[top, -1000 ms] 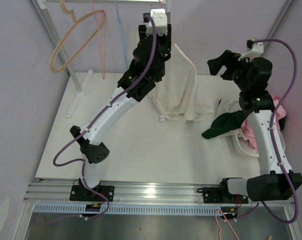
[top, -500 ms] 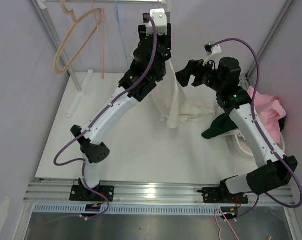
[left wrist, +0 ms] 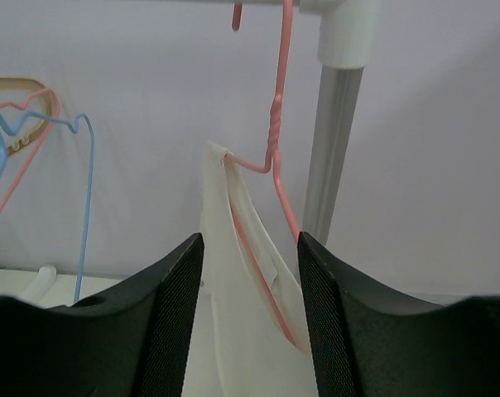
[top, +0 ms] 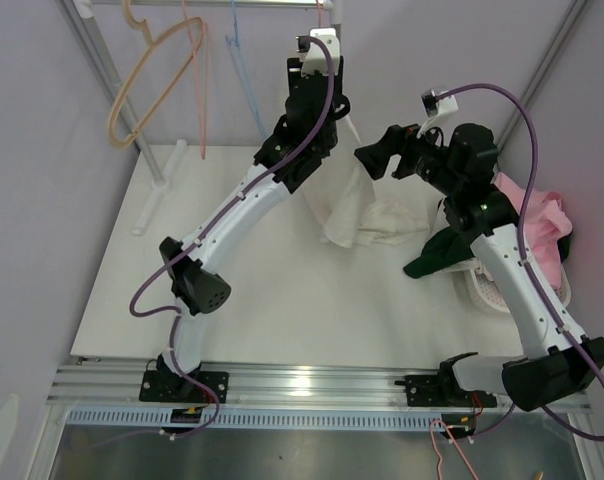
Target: Remove the t-shirt from the hanger
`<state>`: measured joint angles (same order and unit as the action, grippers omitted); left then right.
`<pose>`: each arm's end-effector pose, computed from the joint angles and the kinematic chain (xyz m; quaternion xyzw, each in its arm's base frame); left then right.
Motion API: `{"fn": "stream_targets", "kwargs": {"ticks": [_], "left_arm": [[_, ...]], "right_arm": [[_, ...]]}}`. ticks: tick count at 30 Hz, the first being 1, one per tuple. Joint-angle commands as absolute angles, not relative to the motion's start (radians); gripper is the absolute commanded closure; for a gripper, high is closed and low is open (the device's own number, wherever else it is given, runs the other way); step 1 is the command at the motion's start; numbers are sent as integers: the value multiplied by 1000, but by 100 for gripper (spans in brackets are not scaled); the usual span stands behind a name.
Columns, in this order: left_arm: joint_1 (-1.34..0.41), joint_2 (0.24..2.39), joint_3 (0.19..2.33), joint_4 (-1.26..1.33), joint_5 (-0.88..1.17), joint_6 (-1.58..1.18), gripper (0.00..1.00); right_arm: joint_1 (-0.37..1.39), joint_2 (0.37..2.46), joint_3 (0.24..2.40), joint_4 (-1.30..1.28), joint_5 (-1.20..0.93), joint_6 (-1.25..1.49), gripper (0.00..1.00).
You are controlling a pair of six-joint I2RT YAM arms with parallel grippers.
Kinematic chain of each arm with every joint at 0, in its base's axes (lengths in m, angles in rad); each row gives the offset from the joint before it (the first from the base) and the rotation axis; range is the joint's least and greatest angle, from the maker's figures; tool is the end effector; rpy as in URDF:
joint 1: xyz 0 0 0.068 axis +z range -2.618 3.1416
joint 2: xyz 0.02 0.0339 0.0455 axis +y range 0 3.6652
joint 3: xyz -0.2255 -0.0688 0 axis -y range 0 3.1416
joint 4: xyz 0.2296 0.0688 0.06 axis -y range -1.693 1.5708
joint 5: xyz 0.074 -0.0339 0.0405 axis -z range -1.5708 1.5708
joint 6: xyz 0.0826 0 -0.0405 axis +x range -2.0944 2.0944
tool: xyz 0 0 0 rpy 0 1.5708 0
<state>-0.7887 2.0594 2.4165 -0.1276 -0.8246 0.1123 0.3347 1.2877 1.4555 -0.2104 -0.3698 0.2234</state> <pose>0.3578 -0.2741 0.4787 -0.0347 0.6493 -0.0032 0.7597 0.2964 0.1347 0.4211 -0.1665 0.7015 0.3149 0.6172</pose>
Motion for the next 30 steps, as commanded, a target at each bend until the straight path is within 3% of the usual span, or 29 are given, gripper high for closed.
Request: {"fn": "stream_targets", "kwargs": {"ticks": [1,8,14,26,30], "left_arm": [[-775,2069,2407,-100,-815,87,46],[-775,2034,2382,-69,-804,84,45],[-775,2052,2425,-80,-802,92,45],[-778,1960,2375,-146,-788,9,46],[-784,1950,2378,-170,-785,-29,45]], "right_arm": [[336,1246,1437,-183,-253,192,5],[207,1167,1437,-117,-288,244,4],[150,1157,1419,-87,-200,245,4],[176,1440,1399,146,-118,137,3],[201,1509,1460,130,-187,153,4]]}}
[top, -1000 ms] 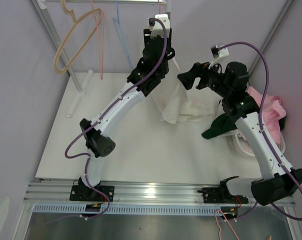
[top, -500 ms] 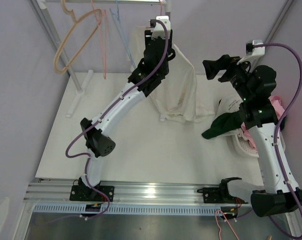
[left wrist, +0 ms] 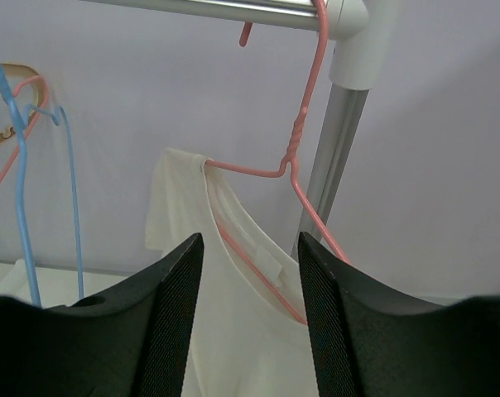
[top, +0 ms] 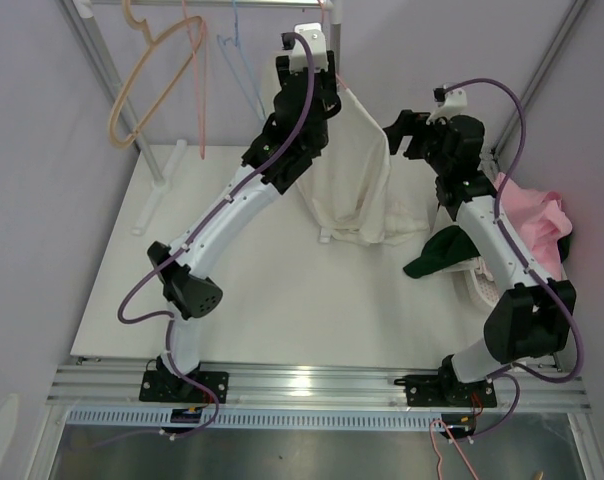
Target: Remove the t-shirt from the hanger
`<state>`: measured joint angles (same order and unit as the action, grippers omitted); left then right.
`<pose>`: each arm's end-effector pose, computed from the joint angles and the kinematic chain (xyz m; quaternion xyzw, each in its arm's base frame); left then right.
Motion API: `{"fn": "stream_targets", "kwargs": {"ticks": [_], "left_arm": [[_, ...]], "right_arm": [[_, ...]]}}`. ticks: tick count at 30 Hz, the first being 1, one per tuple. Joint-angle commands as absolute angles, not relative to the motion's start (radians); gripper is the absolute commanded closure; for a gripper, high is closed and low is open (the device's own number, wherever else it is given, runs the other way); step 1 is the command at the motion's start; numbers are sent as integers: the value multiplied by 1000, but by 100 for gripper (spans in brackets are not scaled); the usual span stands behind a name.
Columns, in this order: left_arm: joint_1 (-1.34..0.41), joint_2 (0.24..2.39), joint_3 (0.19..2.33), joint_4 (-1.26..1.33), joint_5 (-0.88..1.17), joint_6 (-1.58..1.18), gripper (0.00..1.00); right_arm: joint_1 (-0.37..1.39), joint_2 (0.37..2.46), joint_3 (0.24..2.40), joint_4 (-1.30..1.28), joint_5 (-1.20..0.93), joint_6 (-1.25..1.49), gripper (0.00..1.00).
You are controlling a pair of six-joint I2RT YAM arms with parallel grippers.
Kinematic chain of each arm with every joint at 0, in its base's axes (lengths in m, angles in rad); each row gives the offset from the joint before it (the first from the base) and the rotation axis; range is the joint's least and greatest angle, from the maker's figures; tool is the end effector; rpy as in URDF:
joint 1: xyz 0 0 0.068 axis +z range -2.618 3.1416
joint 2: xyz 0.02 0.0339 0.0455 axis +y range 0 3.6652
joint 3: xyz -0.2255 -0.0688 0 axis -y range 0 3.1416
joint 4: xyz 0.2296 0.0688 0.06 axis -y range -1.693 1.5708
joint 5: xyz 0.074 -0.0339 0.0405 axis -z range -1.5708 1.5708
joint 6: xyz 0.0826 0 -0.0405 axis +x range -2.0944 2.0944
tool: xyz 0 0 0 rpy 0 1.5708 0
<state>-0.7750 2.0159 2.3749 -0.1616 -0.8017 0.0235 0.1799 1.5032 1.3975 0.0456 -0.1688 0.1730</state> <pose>0.3558 -0.2654 0.4797 -0.0511 0.6551 -0.0312 0.7531 0.3857 0.0843 0.3646 -0.0603 0.7252 0.1803 0.6617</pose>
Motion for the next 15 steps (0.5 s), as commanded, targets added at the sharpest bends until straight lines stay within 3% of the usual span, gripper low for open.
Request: {"fn": "stream_targets", "kwargs": {"ticks": [1,15], "left_arm": [[-784,1947,2379,-185,-785,-35,45],[-784,1951,2381,-190,-775,-51,41]], "right_arm": [[216,1508,1453,136,-192,156,5],[423,1468,1393,198,-229,227,6]]}}
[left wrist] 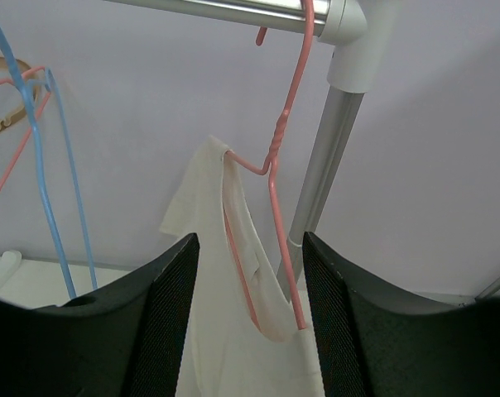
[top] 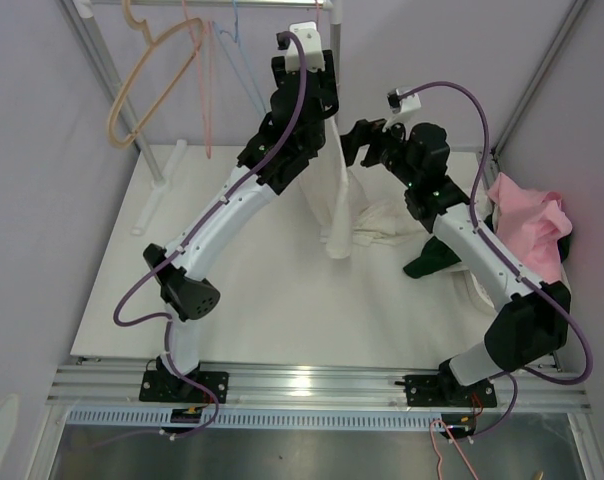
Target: Remove the t-shirt from the hanger
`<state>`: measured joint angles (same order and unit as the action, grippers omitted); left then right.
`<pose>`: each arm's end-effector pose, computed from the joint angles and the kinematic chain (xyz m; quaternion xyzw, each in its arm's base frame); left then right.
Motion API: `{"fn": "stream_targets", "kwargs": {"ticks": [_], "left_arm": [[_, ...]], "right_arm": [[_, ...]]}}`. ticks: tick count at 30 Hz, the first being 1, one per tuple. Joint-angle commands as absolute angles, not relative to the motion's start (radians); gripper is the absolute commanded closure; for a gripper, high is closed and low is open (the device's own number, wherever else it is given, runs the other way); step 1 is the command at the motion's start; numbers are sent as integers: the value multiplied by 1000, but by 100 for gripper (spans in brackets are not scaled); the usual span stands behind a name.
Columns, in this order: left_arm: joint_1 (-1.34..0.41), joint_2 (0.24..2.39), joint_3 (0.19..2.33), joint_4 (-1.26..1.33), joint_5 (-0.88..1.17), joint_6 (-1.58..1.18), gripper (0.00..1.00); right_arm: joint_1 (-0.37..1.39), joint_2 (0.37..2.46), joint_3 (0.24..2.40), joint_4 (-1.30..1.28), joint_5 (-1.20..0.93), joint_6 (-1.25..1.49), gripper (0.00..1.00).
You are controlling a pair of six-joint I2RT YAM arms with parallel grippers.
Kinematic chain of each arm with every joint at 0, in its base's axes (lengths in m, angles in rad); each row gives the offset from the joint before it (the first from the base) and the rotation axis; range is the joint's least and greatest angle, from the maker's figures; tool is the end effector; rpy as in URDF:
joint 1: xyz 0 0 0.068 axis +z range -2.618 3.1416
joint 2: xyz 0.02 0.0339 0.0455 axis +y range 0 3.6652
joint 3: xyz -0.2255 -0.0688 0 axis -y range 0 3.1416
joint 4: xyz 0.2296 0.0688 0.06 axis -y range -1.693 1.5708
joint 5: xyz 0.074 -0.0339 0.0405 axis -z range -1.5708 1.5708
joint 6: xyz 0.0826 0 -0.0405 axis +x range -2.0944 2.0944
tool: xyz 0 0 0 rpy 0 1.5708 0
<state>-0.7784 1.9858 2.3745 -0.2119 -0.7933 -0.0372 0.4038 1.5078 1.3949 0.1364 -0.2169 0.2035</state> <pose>0.3479 -0.2604 0.4856 -0.0617 0.6592 -0.0528 0.7476 0.3565 0.1717 0.3759 -0.1465 0.6834 0.2848 0.6560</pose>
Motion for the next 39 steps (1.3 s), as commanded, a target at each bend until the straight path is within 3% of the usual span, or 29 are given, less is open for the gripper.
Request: {"fn": "stream_targets", "kwargs": {"ticks": [1,12,20,31,37,39], "left_arm": [[-784,1954,2385,-190,-775,-46,41],[-769,2054,2427,-193,-772,-15,43],[-746,2095,2425,-170,-798,11,56],[-730,2065,2425,-92,-801,74,54],[-718,2059,2437,-80,-781,77,67],[-713,2060,2444,-80,-775,74,79]], "right_arm": [[431,1467,1387,198,-226,227,6],[492,1433,1312,239,-224,255,7],[506,1407,1284,252,-230,256,7],[505,1397,1263,247,-222,242,7],[506,1396,1249,245,-222,239,7],[506,1394,1244,244,-218,236,7]]}}
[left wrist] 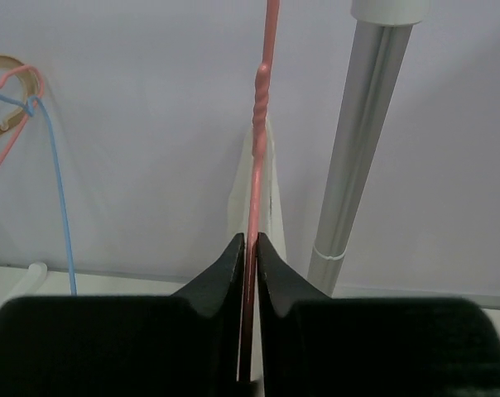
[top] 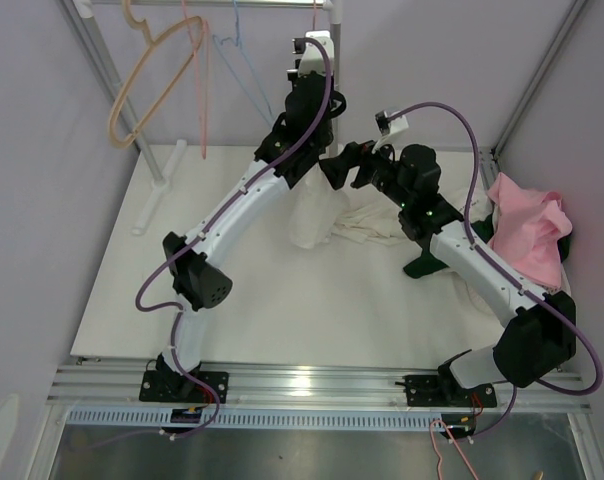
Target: Remove the t-shirt from the hanger
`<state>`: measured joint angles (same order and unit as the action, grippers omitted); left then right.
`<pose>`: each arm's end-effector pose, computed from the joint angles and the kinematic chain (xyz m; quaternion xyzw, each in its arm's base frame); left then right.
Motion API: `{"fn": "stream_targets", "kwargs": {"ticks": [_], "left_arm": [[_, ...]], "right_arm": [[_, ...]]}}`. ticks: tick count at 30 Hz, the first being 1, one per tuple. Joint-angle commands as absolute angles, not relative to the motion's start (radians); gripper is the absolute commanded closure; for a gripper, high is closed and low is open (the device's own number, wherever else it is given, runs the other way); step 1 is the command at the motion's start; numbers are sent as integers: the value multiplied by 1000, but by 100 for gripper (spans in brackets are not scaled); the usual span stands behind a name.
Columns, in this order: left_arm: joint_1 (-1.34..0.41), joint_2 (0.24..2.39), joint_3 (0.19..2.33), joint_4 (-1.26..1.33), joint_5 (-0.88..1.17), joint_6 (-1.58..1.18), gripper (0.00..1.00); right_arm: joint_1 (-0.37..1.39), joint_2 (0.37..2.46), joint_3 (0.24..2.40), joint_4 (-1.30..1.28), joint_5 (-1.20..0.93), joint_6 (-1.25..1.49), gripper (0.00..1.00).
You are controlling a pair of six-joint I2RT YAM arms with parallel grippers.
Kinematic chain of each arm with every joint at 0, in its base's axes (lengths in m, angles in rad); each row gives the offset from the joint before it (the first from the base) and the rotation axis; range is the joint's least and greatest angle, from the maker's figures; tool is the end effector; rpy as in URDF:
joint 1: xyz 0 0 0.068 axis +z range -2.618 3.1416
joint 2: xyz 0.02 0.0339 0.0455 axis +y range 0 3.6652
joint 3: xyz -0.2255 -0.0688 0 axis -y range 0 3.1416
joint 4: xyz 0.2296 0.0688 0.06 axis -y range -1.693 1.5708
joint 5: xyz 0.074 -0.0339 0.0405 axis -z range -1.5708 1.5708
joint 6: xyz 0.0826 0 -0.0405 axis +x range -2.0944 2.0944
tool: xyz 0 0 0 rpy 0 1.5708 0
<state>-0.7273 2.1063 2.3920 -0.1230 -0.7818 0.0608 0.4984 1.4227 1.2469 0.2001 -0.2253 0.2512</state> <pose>0.3893 -0.2686 0.4512 -0.0384 0.6641 0.0025 0.7466 0.3230 0.1968 0.3592 -0.1654 0.6788 0.3334 0.6330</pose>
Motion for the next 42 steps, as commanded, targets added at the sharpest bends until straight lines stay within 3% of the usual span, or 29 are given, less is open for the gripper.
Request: {"fn": "stream_targets", "kwargs": {"ticks": [1,3,12,21,27,32,36,42], "left_arm": [[-712,2060,2444,-83,-767,72,90],[-704,2060,2457,-94,-761,58,99],[-701,2033,2485,-83,-715,72,99],[-733,1893,2480,-112,-724,86,99],[-770,1749,2274,-15,-716,83,99],[-810,1700,2280,-198,-767,-20,99],[-867,1648,2102,-156,-862,-11,99],[-896,1641,2063,-452,-879,-311,99]], "right_arm": [[506,1394,1243,244,-218,236,7],[506,1396,1241,241,-216,232,7],[506,1381,1210,236,-209,216,6],[509,1217,1146,155,-37,137,0],[509,1135,1120,114,-38,127,1],[515,1080,1123,35,-113,130,1],[577,991,1089,-41,-158,89,3],[696,800,935,-35,-161,92,3]]}}
